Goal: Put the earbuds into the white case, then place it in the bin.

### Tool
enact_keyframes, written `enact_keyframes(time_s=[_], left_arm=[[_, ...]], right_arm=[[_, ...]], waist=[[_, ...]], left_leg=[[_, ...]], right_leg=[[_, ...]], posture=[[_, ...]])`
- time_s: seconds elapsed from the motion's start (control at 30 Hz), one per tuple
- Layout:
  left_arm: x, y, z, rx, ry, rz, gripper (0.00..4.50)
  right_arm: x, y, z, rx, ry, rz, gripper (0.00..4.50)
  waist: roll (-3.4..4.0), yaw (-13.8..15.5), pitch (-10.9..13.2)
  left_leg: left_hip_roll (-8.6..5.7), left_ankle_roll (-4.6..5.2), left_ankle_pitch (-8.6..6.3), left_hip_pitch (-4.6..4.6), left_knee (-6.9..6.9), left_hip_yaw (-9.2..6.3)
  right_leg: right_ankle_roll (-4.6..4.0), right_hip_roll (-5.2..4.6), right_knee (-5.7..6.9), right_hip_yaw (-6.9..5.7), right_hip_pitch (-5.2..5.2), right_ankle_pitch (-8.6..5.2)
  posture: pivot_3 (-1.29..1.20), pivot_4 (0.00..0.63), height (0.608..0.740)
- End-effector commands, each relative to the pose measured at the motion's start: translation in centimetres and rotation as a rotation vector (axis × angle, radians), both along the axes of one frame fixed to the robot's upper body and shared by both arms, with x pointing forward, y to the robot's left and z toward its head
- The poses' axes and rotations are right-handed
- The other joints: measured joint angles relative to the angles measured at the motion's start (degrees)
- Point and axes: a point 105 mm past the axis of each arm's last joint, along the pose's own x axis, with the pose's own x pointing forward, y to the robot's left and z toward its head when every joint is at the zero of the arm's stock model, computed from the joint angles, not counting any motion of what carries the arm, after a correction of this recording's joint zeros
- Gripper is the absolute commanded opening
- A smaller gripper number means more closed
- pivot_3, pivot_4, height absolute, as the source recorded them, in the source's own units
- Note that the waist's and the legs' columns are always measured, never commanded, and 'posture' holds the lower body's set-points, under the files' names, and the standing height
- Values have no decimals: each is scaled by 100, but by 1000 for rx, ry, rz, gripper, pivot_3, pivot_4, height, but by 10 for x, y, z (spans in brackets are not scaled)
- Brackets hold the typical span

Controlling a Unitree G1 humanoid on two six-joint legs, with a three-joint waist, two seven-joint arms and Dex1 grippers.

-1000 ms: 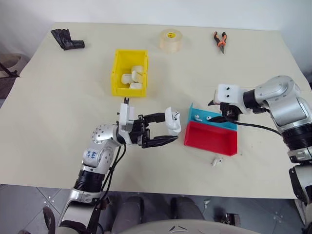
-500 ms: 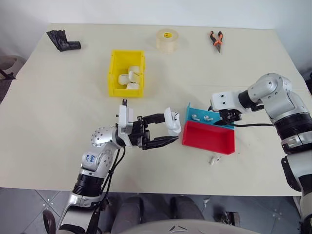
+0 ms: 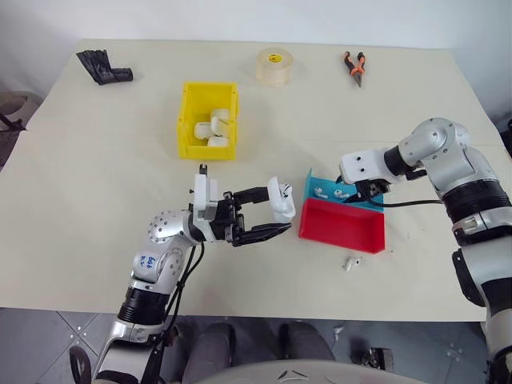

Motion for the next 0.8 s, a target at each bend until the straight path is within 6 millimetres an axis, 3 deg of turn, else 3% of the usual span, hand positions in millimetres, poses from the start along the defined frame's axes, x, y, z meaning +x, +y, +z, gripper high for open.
enact_keyframes(time_s=[0.03,0.6,0.7,0.77,0.8], left_arm=[[-6,1,9,-18,-44,-5,2755],[-6,1,10,-19,-39,-4,2755],[-5,1,10,-19,-39,-3,2755],[-5,1,10,-19,-39,-2,2755],[-5,1,10,-19,-38,-1,2755]], right_arm=[[0,-1,-4,-13,17,-9,1784],[-5,5,-10,-12,40,23,1784],[-7,3,-12,-18,59,18,1201],[-6,3,-12,-16,50,14,575],[-6,3,-12,-16,47,13,524]], waist=[[0,0,0],[1,0,0],[1,1,0],[0,1,0],[1,1,0]], left_leg=[[0,0,0,0,0,0],[0,0,0,3,0,-1],[0,0,0,3,0,-1],[0,0,0,4,0,-1],[0,0,0,4,1,-1]], right_leg=[[0,0,0,0,0,0],[0,0,1,-2,3,0],[0,0,1,-2,3,0],[0,0,0,-2,5,0],[0,0,0,-2,5,0]], posture=[[0,150,740],[0,150,740],[0,150,740],[0,150,740],[0,150,740]])
